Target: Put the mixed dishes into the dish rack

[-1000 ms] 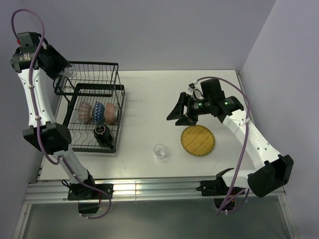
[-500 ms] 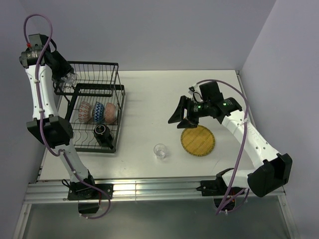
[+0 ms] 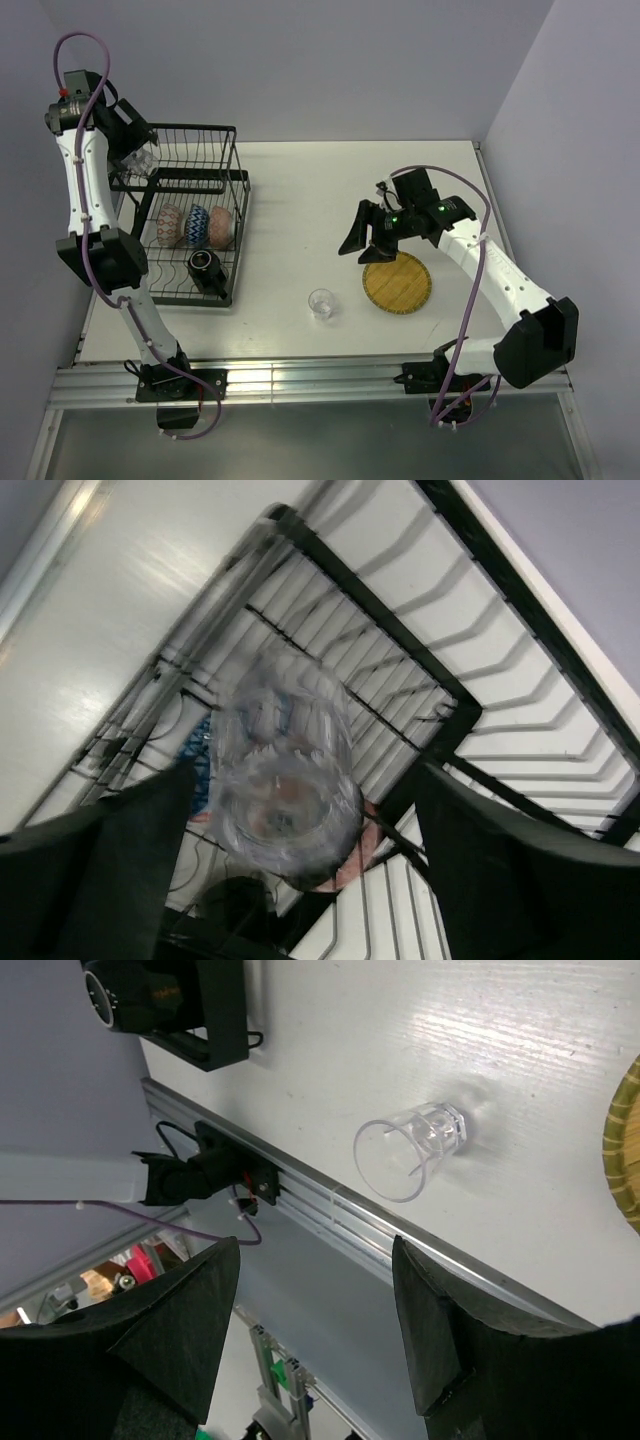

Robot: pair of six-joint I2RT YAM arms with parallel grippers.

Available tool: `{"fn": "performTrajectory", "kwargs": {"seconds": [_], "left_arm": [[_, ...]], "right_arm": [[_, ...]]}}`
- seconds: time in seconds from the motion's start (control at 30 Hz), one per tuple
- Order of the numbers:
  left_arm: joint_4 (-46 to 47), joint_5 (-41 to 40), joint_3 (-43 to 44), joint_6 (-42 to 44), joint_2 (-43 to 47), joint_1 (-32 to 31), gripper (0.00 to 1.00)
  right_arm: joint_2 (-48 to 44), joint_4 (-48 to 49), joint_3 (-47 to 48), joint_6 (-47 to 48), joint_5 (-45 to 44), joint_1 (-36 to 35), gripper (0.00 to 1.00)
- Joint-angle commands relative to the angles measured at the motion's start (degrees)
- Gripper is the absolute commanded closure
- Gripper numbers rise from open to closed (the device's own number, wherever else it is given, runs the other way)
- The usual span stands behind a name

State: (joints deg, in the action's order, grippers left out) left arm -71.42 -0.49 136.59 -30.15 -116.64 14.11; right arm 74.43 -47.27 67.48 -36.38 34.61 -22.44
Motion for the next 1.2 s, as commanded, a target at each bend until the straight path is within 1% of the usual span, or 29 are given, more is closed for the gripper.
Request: {"fn": "performTrajectory", "kwargs": {"seconds": [0.0, 0.23, 0.33, 0.37, 0.43, 0.53, 0.63, 0.67, 0.77, 0.9, 0.93, 0.97, 1.0, 1.03, 1.1, 1.13, 1.17], "left_arm": [[1.4, 0.0, 1.7, 0.4, 0.0, -0.2, 0.01], [3.2, -0.3, 1.2, -0.3, 2.2, -0.2, 0.01], [5.1, 0.0, -0.6, -1.7, 5.2, -0.3, 0.01], [5.9, 0.1, -2.5, -2.1, 7.1, -0.3, 0.01], [7.7, 0.1, -4.7, -3.7, 8.9, -0.3, 0.01], [10.2, 3.6, -7.4, -6.4, 12.9, -0.3, 0.01], [13.6, 7.6, -10.2, -9.8, 17.6, -0.5, 0.01], [14.5, 10.0, -11.1, -11.8, 20.2, -0.6, 0.01], [18.4, 13.3, -15.2, -14.8, 25.6, -0.7, 0.01], [21.8, 21.7, -20.4, -16.9, 32.3, -1.0, 0.01], [22.8, 23.4, -23.6, -17.1, 33.9, -1.1, 0.01], [23.7, 24.8, -25.2, -17.7, 37.2, -1.3, 0.01], [24.2, 27.8, -29.2, -17.8, 38.8, -1.5, 0.01], [24.6, 29.1, -31.0, -17.8, 40.6, -1.5, 0.01], [22.7, 30.4, -35.5, -17.0, 45.2, -1.5, 0.01], [22.5, 32.2, -37.6, -16.8, 48.7, -1.5, 0.01], [22.5, 33.4, -39.6, -16.9, 50.4, -1.5, 0.01]], "right_arm": [[0.3, -1.4, 1.3, 1.9, -2.4, -1.0, 0.31], [1.2, -3.0, 1.7, 3.2, -7.0, -4.0, 0.31], [1.9, -5.4, 2.6, 4.6, -11.7, -5.9, 0.31], [2.2, -6.4, 2.4, 5.3, -14.6, -6.8, 0.31], [2.7, -7.3, 1.8, 5.9, -16.9, -7.7, 0.31], [3.5, -7.2, -0.9, 6.1, -20.1, -9.8, 0.31], [4.1, -5.0, -3.2, 5.1, -20.8, -12.2, 0.32], [4.9, -3.8, -3.7, 4.8, -20.5, -12.9, 0.32], [6.9, -1.3, -3.4, 3.2, -19.6, -15.4, 0.33], [10.8, 0.2, -3.1, 2.2, -21.8, -17.2, 0.34], [12.7, 0.4, -3.5, 2.0, -23.3, -17.6, 0.34], [13.9, 1.4, -3.8, 2.0, -23.5, -17.8, 0.34], [14.8, 2.0, -4.2, 1.9, -23.6, -17.9, 0.35], [16.5, 2.8, -5.1, 1.9, -23.5, -18.3, 0.35], [18.0, 5.2, -5.8, 1.6, -23.3, -19.0, 0.37], [19.4, 6.0, -6.0, 1.2, -23.3, -19.4, 0.38], [20.2, 6.2, -5.9, 1.1, -23.2, -20.4, 0.39]]}}
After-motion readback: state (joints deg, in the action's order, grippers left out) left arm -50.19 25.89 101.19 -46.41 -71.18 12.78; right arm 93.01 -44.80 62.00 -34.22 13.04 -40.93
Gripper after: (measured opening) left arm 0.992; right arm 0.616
